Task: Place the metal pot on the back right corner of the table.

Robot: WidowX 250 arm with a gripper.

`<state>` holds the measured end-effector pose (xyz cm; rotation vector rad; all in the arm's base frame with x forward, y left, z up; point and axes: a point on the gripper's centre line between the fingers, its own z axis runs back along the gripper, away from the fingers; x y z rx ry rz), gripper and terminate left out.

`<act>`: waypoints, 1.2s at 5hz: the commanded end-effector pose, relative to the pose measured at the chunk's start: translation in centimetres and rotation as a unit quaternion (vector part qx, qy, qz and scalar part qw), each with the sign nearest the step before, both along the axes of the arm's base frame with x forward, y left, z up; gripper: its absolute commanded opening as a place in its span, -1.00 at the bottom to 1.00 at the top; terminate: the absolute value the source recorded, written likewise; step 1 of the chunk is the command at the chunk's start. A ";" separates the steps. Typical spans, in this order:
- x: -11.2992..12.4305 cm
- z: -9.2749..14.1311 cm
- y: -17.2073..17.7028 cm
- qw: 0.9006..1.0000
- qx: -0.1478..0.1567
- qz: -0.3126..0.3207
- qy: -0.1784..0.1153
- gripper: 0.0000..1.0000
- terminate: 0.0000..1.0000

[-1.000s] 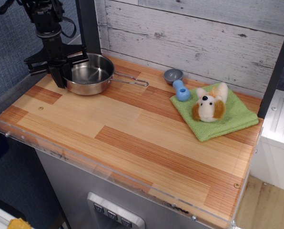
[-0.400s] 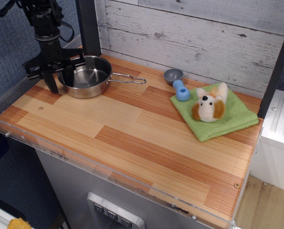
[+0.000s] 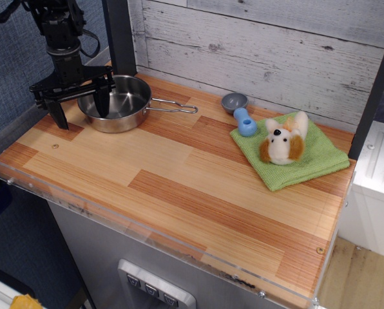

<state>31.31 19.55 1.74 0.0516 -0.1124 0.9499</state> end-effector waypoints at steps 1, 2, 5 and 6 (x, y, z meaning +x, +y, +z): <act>1.2 5.5 -0.8 0.996 -0.002 -0.014 -0.090 1.00 -1.00; 1.2 7.8 -2.1 0.995 -0.008 -0.012 -0.102 1.00 -1.00; -0.8 13.9 -6.4 0.988 -0.007 -0.053 -0.147 1.00 -1.00; -0.8 13.9 -6.4 0.988 -0.007 -0.053 -0.147 1.00 -1.00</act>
